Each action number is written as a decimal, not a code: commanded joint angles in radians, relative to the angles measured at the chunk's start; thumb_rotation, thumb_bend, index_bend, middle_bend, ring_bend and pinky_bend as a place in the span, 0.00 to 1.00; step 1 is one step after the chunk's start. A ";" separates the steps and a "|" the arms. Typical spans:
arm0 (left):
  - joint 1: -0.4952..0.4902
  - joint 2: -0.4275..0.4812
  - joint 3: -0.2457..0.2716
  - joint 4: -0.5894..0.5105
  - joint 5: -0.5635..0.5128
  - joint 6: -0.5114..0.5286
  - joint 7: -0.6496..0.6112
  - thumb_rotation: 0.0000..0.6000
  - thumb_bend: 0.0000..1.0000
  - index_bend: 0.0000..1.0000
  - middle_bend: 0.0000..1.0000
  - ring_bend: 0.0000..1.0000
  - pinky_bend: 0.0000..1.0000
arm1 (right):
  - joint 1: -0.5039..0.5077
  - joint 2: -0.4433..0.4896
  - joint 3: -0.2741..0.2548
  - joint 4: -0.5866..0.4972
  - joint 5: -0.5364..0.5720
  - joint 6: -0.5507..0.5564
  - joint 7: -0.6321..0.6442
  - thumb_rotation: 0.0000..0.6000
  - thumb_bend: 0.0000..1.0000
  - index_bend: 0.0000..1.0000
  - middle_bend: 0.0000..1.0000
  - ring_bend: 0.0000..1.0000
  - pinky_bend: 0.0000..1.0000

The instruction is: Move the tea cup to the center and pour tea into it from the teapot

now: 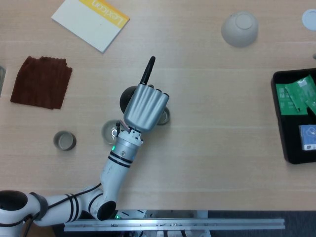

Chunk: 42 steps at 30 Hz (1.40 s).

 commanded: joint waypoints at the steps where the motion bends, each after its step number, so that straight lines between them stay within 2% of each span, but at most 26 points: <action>1: 0.001 -0.001 0.001 0.010 0.004 -0.001 0.006 1.00 0.18 0.94 1.00 0.84 0.03 | -0.001 0.001 0.001 0.001 -0.001 -0.001 0.002 1.00 0.28 0.15 0.16 0.04 0.09; 10: 0.004 -0.001 0.016 0.043 0.029 -0.003 0.018 1.00 0.18 0.94 1.00 0.84 0.03 | -0.007 0.001 0.006 0.003 -0.001 -0.003 0.003 1.00 0.28 0.15 0.16 0.04 0.09; 42: 0.012 0.007 0.013 0.064 0.063 -0.006 0.037 1.00 0.18 0.94 1.00 0.83 0.03 | -0.011 -0.002 0.019 -0.002 0.007 0.007 -0.029 1.00 0.28 0.15 0.16 0.04 0.09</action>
